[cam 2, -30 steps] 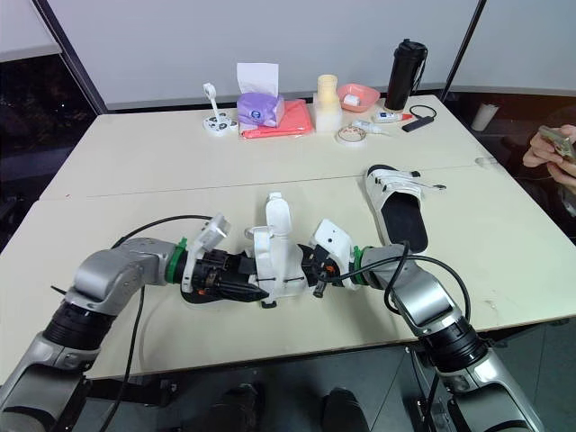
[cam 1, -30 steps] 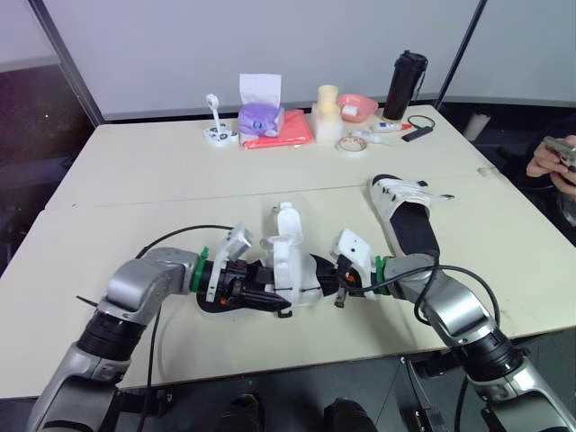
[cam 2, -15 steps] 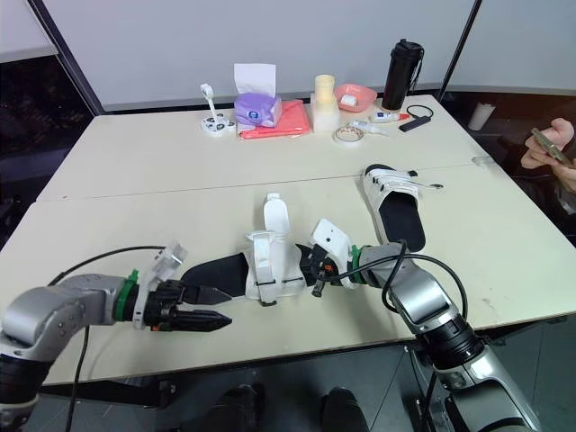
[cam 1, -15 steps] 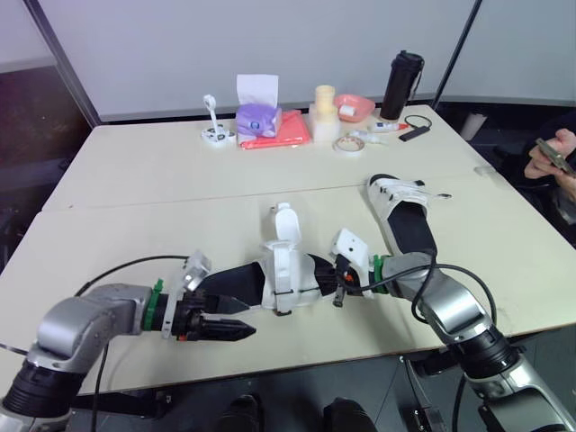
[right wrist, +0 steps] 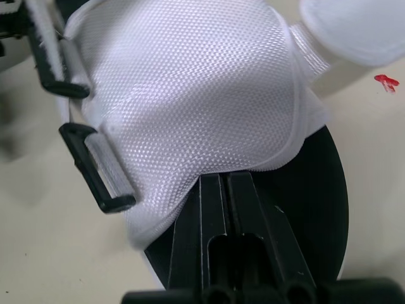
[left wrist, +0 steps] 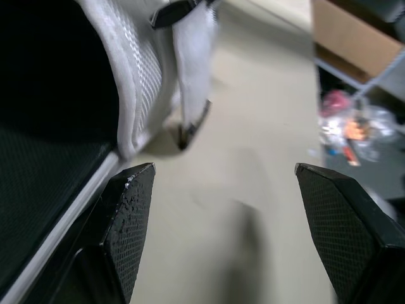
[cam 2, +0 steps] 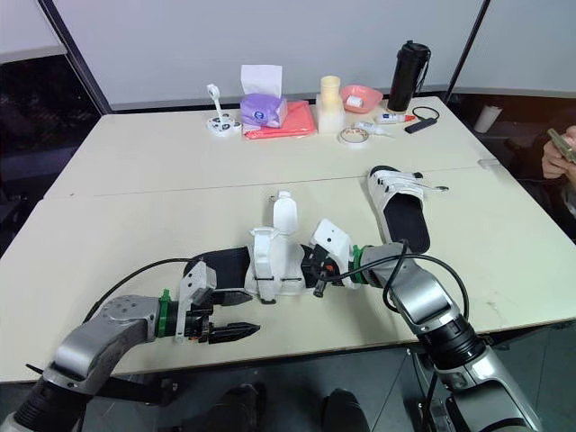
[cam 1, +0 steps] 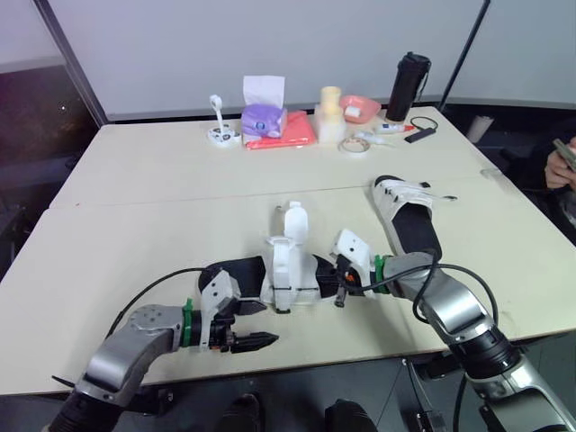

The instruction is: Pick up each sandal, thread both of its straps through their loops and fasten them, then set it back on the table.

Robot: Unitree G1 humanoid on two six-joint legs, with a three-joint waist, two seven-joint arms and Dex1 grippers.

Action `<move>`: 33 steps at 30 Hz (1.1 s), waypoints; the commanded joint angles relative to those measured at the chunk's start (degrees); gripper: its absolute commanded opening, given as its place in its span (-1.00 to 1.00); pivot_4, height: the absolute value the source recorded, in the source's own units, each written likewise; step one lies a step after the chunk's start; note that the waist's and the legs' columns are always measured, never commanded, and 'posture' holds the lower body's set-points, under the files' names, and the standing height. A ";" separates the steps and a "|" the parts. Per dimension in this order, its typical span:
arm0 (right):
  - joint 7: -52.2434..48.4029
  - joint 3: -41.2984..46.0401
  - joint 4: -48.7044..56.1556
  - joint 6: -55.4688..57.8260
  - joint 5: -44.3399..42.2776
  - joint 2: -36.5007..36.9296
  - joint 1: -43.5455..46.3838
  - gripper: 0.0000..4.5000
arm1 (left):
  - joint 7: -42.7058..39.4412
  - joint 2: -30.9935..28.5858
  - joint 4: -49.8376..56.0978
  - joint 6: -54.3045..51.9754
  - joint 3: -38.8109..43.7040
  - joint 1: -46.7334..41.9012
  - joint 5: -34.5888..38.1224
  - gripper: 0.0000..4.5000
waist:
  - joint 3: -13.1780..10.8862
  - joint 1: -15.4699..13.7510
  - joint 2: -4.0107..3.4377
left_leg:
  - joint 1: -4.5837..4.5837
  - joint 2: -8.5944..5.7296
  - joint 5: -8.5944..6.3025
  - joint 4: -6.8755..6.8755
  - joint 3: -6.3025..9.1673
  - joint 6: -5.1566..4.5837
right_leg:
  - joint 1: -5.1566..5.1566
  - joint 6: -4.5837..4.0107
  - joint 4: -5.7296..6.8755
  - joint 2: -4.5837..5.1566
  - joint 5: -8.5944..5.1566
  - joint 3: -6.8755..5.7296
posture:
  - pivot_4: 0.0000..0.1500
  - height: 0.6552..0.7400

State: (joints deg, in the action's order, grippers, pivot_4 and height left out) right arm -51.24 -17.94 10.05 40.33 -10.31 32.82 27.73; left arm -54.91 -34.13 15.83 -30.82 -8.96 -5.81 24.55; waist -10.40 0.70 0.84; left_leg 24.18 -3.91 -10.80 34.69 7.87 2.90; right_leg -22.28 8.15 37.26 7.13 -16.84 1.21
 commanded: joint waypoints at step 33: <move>0.25 -2.18 0.79 1.49 0.82 -0.39 -1.52 -1.00 | -3.88 1.88 0.87 -11.94 -0.85 -4.73 10.49 -0.99 | 0.01 0.06 -0.01 | 0.01 -0.03 0.00 -0.02 -0.04 0.00 | 0.04 0.02 -0.04 0.00 0.00 -0.06 | 1.00 1.00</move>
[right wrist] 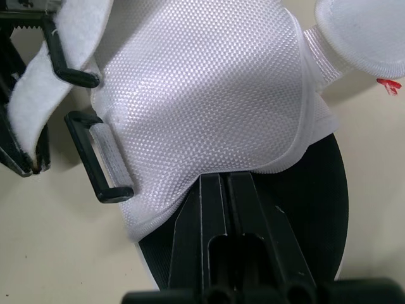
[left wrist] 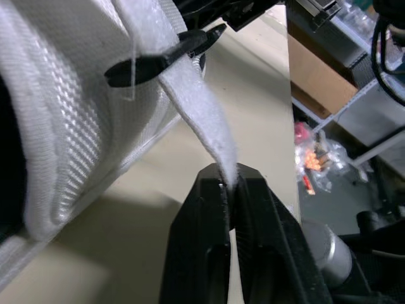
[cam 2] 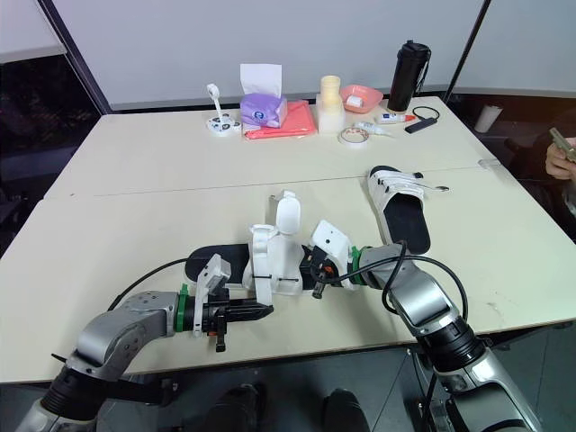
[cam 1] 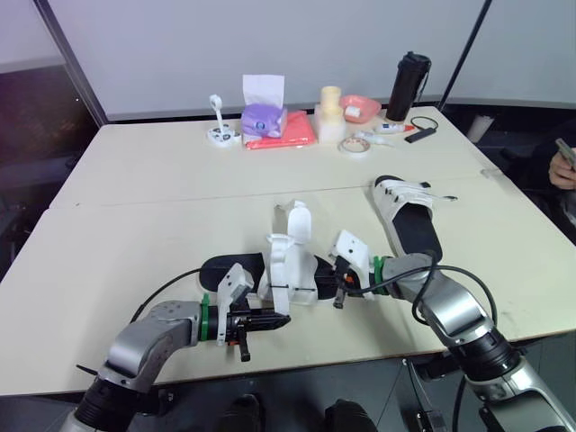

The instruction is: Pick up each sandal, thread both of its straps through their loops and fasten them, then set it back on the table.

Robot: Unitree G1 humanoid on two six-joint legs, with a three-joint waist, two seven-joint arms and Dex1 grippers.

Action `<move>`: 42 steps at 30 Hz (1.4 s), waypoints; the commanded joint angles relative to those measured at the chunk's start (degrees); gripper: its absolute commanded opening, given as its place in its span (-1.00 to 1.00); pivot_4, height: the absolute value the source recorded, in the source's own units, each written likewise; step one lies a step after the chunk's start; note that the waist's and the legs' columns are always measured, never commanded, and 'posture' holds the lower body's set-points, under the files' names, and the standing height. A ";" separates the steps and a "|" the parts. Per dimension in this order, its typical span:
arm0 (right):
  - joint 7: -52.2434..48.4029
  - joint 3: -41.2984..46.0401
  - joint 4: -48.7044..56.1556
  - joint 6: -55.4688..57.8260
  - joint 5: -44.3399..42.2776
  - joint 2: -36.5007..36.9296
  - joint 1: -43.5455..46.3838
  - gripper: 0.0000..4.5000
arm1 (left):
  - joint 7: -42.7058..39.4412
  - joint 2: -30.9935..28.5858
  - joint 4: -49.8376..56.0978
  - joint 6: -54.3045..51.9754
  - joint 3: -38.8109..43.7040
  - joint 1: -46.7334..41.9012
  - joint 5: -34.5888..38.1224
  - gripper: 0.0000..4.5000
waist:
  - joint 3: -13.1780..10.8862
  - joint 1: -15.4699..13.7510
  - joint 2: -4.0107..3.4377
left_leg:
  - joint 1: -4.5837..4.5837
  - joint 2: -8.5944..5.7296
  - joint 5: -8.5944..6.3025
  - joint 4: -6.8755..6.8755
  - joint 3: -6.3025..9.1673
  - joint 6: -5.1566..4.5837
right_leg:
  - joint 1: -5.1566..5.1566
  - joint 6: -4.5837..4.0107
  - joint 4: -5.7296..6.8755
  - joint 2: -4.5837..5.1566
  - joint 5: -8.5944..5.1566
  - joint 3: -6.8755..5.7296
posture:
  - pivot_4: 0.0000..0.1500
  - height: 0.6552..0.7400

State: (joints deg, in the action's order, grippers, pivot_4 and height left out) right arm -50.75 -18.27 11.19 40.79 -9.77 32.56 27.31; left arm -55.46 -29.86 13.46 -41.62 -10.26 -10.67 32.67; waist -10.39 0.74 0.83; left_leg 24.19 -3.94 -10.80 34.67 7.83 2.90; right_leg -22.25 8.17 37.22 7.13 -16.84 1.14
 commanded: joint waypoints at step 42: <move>0.52 -1.57 -1.09 0.09 0.64 -0.14 -0.89 -1.00 | -0.11 8.91 -40.36 -6.86 13.46 -37.63 8.67 -0.11 | -0.04 0.16 0.08 | -0.03 -0.01 0.12 -0.28 0.02 0.14 | -0.07 0.03 -0.02 -0.05 0.01 -0.07 | 1.00 1.00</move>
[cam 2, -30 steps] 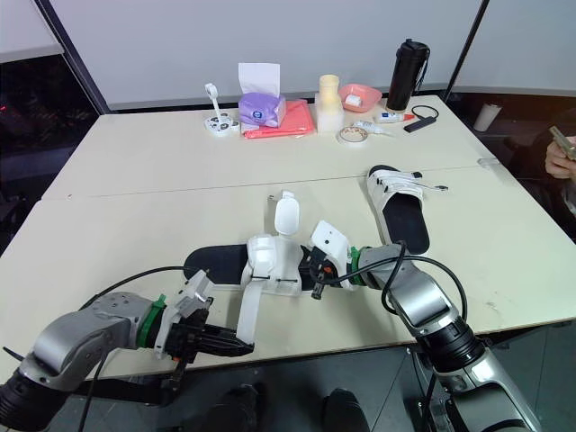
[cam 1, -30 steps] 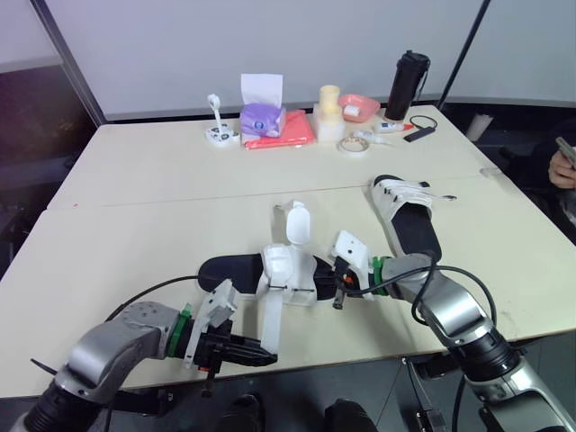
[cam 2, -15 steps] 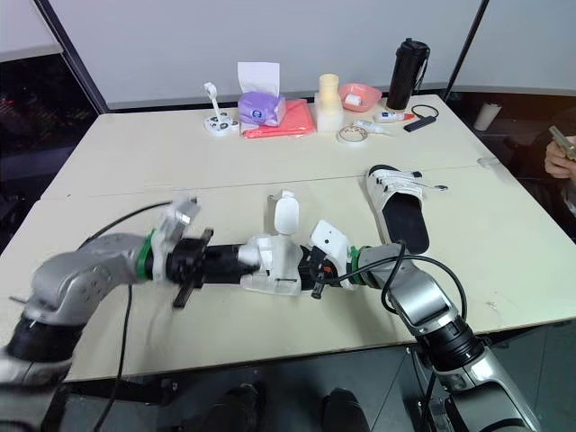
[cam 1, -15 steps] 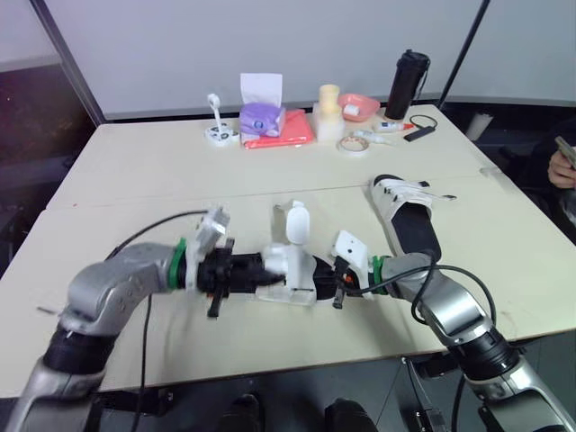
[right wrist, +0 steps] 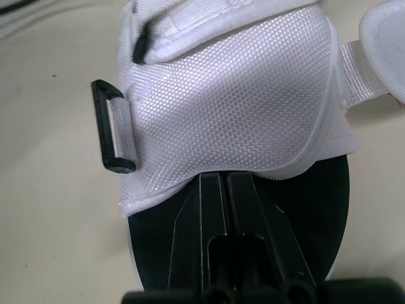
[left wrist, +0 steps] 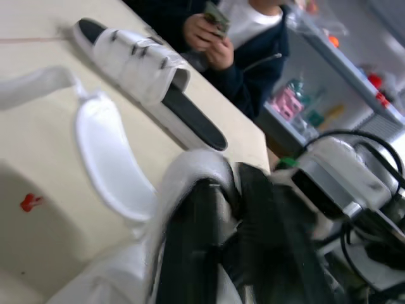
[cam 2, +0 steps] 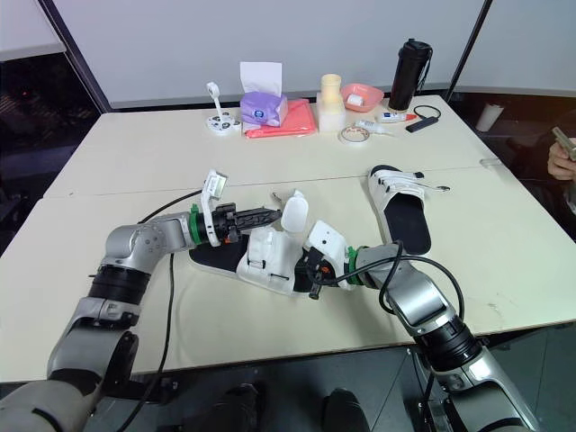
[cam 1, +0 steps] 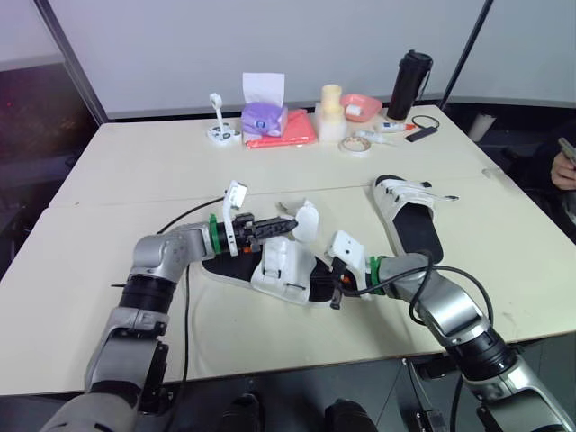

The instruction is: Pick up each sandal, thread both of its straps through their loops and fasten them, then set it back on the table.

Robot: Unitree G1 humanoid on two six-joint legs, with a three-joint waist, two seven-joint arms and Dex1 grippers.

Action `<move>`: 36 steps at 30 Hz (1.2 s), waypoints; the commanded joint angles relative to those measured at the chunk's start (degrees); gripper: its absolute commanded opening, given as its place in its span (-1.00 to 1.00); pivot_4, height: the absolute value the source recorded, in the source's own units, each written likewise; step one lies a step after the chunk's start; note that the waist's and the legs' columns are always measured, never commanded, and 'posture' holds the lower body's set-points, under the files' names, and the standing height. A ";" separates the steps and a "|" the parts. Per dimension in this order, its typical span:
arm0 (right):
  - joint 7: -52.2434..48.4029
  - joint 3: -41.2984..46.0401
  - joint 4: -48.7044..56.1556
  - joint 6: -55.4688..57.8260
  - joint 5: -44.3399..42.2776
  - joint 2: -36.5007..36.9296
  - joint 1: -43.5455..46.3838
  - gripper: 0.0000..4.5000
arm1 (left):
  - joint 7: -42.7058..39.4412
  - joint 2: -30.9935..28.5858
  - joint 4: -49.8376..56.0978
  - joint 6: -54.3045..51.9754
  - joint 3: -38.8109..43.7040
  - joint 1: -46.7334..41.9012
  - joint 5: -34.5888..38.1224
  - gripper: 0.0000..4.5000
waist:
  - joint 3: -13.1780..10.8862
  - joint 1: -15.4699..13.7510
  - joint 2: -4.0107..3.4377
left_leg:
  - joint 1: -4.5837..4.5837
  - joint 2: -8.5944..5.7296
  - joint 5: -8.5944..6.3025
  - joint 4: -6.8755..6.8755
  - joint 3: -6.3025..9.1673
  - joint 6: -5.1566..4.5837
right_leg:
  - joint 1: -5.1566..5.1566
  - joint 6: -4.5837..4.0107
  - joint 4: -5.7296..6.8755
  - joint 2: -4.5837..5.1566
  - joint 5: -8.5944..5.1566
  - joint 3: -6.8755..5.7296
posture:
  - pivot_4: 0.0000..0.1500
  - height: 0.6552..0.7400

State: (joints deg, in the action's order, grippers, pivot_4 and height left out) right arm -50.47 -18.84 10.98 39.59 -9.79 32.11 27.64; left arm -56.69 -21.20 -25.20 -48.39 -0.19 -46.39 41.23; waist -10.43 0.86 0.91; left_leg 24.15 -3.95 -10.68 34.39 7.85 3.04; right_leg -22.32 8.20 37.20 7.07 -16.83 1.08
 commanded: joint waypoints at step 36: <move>-0.42 -0.69 -0.80 1.49 0.48 1.45 -1.15 -1.00 | -15.93 -14.28 27.58 -2.48 -7.78 19.93 -2.86 0.58 | 0.05 -0.01 0.03 | -0.08 0.03 0.04 -0.15 0.00 0.07 | 0.00 -0.05 -0.03 0.01 0.01 0.04 | 1.00 1.00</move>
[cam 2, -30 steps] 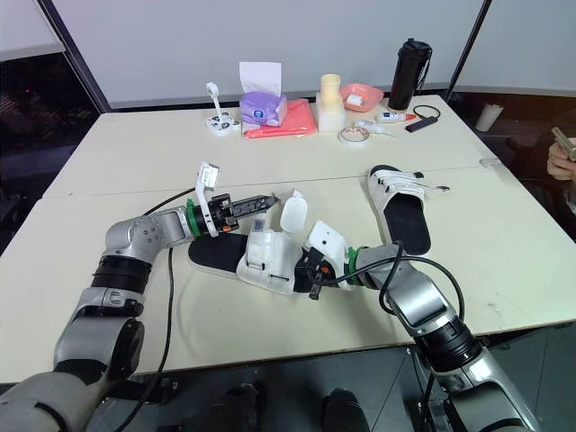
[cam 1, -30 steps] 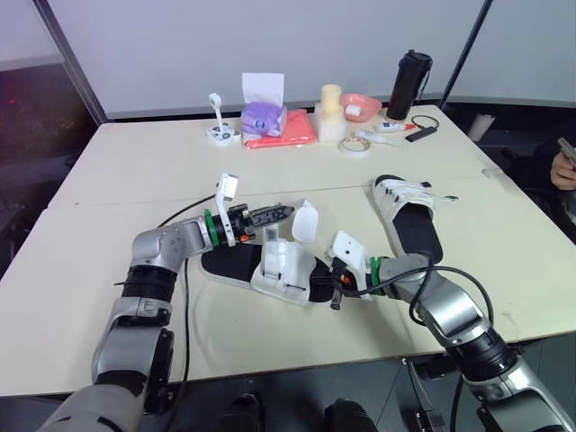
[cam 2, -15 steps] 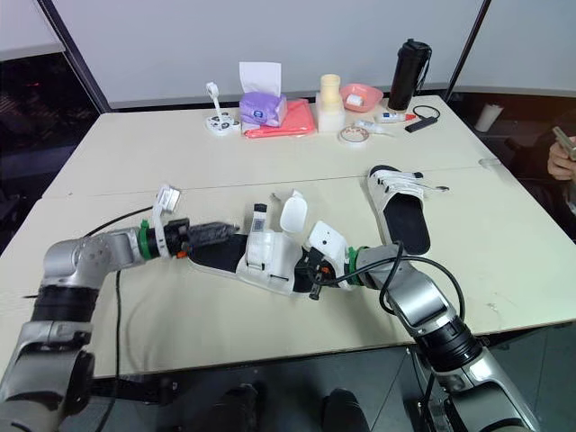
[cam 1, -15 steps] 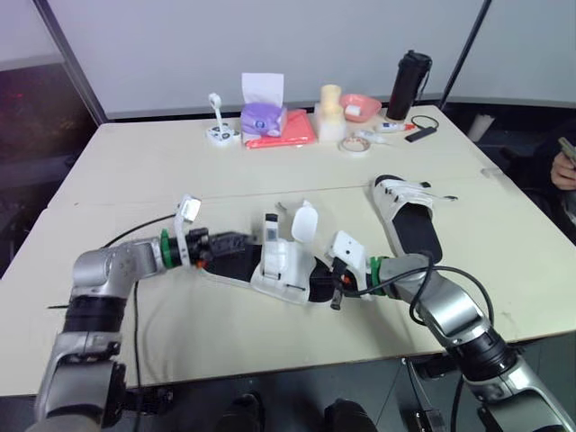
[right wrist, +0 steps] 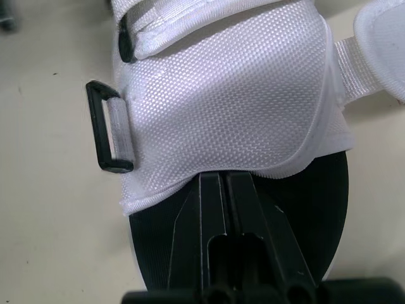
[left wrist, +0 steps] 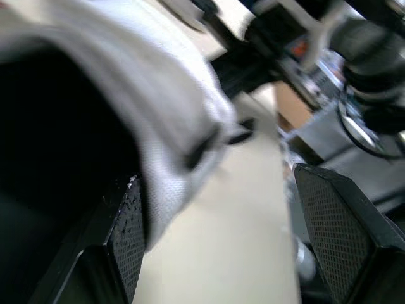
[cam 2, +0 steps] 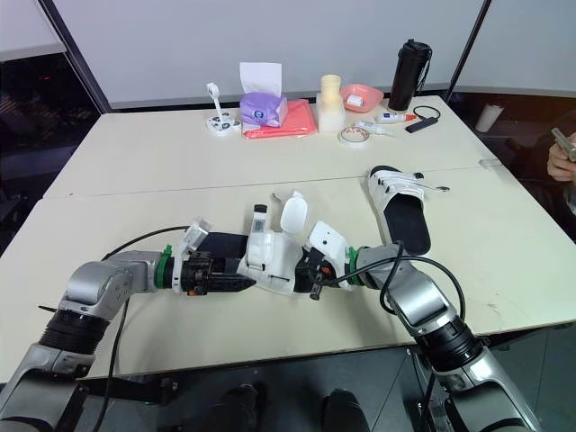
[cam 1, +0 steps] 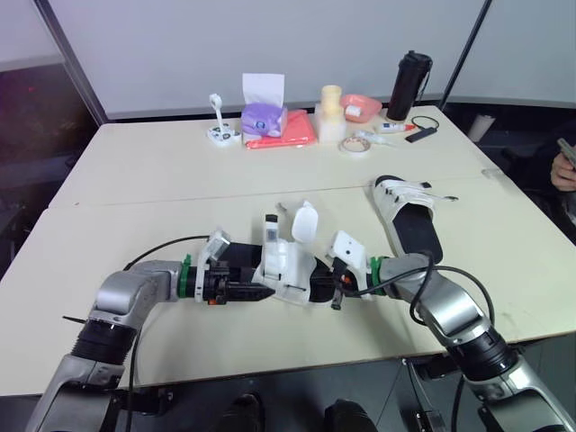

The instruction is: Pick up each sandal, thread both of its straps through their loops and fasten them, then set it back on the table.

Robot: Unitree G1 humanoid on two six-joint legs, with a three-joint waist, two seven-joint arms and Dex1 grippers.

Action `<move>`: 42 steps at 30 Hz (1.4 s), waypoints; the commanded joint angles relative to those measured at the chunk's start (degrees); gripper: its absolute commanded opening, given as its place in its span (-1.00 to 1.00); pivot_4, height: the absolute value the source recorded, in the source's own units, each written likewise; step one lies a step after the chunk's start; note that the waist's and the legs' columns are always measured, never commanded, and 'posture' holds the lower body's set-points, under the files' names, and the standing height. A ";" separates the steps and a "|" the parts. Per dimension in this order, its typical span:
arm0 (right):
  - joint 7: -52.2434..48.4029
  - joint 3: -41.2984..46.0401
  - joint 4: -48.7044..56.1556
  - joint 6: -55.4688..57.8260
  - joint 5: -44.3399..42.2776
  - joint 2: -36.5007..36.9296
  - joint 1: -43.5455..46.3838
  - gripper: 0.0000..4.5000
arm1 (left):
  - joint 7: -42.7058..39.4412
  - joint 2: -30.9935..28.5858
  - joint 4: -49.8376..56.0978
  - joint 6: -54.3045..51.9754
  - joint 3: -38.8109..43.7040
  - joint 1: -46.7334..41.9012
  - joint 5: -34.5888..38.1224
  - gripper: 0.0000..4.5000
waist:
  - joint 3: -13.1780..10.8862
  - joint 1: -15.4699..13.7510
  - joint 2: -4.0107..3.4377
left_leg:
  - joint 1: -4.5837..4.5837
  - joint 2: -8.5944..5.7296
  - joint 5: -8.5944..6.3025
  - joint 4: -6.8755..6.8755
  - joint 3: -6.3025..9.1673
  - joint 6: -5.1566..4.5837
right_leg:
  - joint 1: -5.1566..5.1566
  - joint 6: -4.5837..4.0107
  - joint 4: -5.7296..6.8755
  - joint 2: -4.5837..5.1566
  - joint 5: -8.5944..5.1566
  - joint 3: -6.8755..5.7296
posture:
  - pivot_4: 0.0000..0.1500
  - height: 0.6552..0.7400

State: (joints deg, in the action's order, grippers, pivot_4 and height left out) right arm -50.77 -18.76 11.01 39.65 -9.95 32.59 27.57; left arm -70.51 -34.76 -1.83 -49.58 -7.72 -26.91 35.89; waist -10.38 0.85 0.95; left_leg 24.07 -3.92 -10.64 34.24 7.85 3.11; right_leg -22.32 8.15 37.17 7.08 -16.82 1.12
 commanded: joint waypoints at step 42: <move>-0.76 -1.02 -3.26 -0.26 1.44 0.66 0.64 -1.00 | 20.00 6.49 -11.70 -4.55 16.79 -7.07 5.28 0.58 | 0.01 0.05 0.03 | -0.05 0.01 0.01 0.00 0.01 0.01 | 0.02 0.00 0.05 -0.02 0.01 -0.02 | 1.00 1.00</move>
State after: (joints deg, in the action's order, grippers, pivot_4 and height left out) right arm -52.20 -19.19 8.84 38.38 -9.76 32.65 28.94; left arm -50.37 -28.68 -13.61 -54.53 9.01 -32.49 40.65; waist -10.37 0.90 0.98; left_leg 24.02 -3.91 -10.63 34.24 7.86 3.13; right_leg -22.29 8.15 37.22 7.07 -16.81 1.10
